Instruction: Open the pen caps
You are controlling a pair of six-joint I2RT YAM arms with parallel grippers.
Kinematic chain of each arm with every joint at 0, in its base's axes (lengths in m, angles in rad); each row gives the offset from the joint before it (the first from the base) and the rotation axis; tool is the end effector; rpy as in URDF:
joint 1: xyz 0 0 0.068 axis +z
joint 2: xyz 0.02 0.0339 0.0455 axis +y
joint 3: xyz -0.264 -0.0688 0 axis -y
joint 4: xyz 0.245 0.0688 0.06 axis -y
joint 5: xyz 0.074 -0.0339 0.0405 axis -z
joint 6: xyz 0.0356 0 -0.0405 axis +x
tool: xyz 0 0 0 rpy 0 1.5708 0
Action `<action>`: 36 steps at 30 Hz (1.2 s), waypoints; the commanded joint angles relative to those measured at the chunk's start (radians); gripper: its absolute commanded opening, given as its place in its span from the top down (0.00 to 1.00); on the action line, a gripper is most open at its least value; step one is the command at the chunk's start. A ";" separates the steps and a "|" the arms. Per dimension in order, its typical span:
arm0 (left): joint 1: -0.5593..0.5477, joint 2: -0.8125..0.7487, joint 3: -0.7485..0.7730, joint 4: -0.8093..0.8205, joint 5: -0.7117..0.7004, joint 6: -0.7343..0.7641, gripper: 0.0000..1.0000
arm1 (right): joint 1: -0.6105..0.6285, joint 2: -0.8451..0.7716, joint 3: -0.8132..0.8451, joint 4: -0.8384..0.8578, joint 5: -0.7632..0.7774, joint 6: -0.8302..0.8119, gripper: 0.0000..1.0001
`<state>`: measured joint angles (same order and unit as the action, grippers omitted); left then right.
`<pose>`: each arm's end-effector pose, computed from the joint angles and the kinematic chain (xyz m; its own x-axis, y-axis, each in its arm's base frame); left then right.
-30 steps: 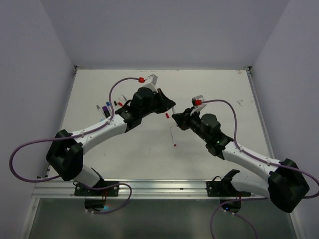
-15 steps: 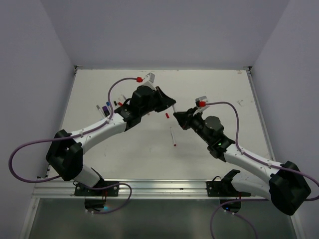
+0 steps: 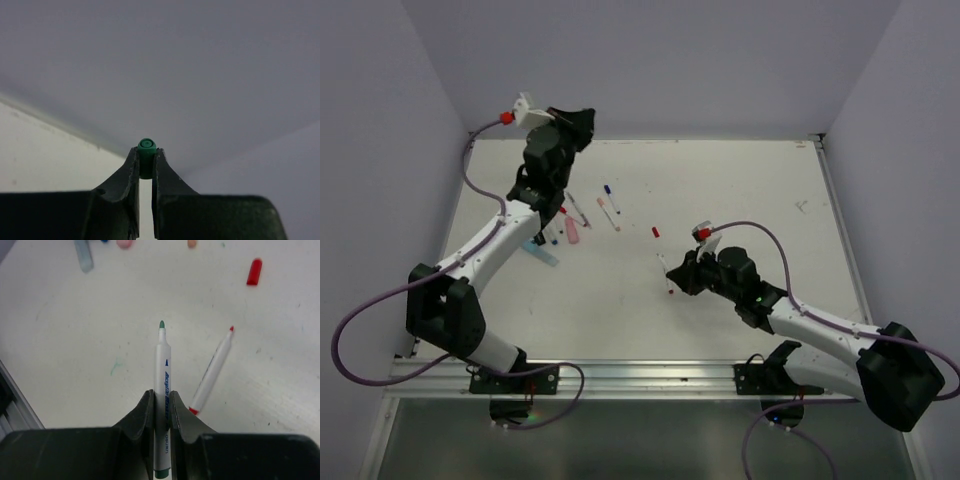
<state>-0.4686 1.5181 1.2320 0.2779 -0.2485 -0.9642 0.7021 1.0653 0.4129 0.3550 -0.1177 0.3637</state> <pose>0.3310 -0.1577 0.3647 -0.1836 -0.7997 -0.5717 0.1185 0.5594 -0.8204 0.1712 0.1503 0.2114 -0.4677 0.0671 -0.8813 -0.5999 0.7082 0.3723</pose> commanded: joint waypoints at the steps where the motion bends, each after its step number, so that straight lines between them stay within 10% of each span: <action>1: 0.073 -0.050 0.064 0.213 -0.199 0.027 1.00 | 0.004 -0.013 -0.013 -0.126 -0.083 -0.020 1.00; 15: -0.089 0.178 0.172 -0.204 0.124 0.194 1.00 | -0.001 -0.018 0.046 -0.312 0.334 0.109 1.00; 36: -0.283 0.600 0.334 -0.542 0.091 0.147 0.92 | -0.003 0.308 0.164 -0.218 0.276 0.130 1.00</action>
<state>-0.7521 2.0922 1.5139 -0.2333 -0.1184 -0.8185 0.6994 1.3529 0.5392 0.0818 0.1642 0.4938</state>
